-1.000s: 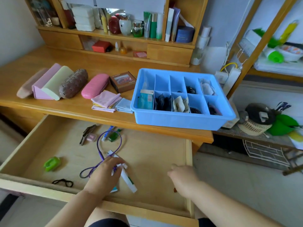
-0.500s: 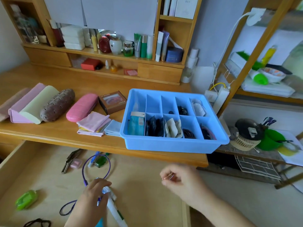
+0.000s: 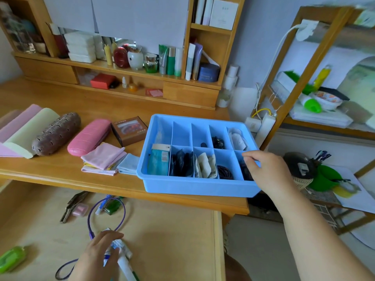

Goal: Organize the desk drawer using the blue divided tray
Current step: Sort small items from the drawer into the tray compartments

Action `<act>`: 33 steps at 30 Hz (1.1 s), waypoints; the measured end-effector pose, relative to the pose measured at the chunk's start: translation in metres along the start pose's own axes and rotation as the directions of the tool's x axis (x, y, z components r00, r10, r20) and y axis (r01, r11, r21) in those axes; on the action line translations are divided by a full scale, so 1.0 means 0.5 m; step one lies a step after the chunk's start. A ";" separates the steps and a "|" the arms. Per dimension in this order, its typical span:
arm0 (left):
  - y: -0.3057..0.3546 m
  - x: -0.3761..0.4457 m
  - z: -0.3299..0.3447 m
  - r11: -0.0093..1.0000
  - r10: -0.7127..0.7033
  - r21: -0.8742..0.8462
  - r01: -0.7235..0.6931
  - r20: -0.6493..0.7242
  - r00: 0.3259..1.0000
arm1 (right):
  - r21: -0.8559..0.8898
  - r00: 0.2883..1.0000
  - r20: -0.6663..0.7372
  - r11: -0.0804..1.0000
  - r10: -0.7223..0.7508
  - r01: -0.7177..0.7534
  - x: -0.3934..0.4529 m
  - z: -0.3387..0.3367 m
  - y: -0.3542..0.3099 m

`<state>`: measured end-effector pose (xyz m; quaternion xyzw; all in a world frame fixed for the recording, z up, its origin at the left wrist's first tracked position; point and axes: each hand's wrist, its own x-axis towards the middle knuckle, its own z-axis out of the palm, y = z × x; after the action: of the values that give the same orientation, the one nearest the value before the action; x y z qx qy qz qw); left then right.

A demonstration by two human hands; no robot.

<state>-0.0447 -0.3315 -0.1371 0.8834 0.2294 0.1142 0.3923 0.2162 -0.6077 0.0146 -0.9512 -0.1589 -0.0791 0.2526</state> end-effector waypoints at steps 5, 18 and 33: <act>-0.020 -0.002 -0.040 0.996 -0.092 -0.023 0.090 -0.078 0.993 | 0.008 0.855 -0.326 0.903 -0.404 0.430 -0.118 0.035 -0.070; -0.092 -0.046 -0.135 0.941 -0.205 0.276 0.195 0.007 0.979 | -0.022 0.638 0.758 0.972 -0.136 0.234 -0.370 0.423 -0.247; -0.012 -0.008 -0.019 0.977 -0.156 0.170 0.129 0.160 0.975 | 0.416 0.717 0.667 0.900 -0.204 -0.132 -0.283 0.170 -0.187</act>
<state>-0.0539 -0.3240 -0.1351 0.8995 0.2659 -0.0096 0.3464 0.0575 -0.5250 -0.0484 -0.8255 -0.2745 0.3167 0.3779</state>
